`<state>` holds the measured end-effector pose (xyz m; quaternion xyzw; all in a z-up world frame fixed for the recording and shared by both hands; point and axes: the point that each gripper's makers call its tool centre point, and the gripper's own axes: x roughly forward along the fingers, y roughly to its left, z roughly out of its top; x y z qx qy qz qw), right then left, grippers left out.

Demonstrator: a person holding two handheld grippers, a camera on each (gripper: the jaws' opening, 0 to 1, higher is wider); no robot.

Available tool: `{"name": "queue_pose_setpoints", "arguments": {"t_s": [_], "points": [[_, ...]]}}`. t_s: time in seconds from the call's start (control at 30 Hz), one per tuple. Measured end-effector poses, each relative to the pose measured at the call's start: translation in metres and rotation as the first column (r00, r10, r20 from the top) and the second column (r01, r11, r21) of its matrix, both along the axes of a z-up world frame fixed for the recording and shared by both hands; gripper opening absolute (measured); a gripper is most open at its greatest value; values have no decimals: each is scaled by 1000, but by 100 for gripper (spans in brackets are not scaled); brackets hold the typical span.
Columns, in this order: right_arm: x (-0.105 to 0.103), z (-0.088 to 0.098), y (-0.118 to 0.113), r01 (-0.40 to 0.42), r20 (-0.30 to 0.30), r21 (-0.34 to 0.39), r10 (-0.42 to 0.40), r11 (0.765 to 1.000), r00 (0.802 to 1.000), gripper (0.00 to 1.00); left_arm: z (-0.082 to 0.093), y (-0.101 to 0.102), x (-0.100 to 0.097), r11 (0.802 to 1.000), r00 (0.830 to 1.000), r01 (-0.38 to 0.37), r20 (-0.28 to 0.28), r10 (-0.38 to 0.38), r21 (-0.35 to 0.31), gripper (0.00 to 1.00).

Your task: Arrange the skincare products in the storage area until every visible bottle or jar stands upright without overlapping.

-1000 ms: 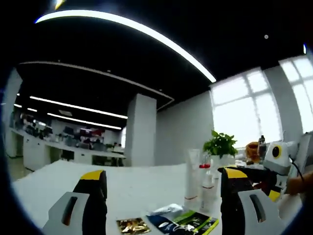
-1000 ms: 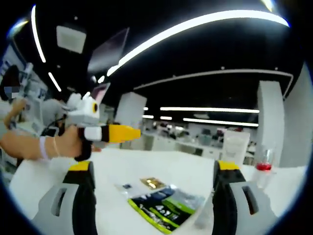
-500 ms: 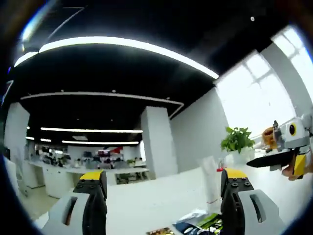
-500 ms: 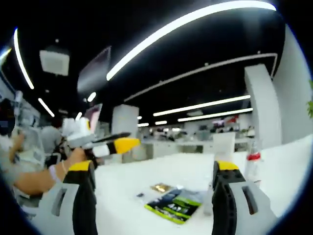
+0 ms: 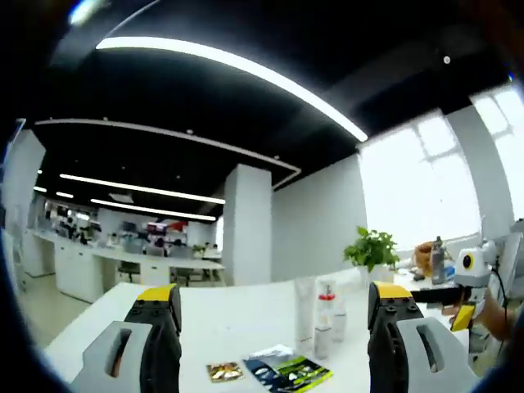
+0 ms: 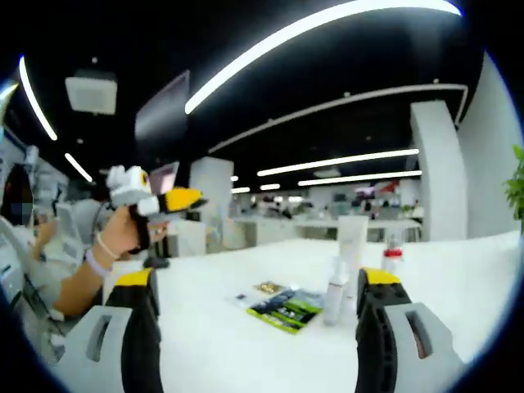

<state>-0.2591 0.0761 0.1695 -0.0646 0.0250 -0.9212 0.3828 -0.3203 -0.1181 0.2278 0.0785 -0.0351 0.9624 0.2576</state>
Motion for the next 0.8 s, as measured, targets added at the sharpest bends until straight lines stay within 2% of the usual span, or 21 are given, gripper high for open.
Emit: {"name": "queue_pose_setpoints", "arguments": {"t_s": [0.1,0.13,0.33,0.5,0.73,0.8], "points": [[16,0,0,15,-36,64,-13,998,999,100,-6,0,15,998,1000,-20,-14,19,-68,98],[19,0,0,14,-41,75,-11,997,999,100,-7,0,20,997,1000,-22,-14,21,-72,98],[37,-3,2,9,-38,128,-5,992,999,100,-15,-4,46,999,1000,-4,0,4,-50,98],[44,-6,11,19,-22,124,-17,992,1000,100,-32,-9,63,998,999,22,51,-19,-65,94],[51,-5,32,124,-65,145,-116,982,991,100,-56,-26,80,993,995,-26,92,37,-117,91],[54,-7,40,165,-85,160,-153,973,985,100,-62,-30,87,994,995,-35,88,44,-104,90]]}}
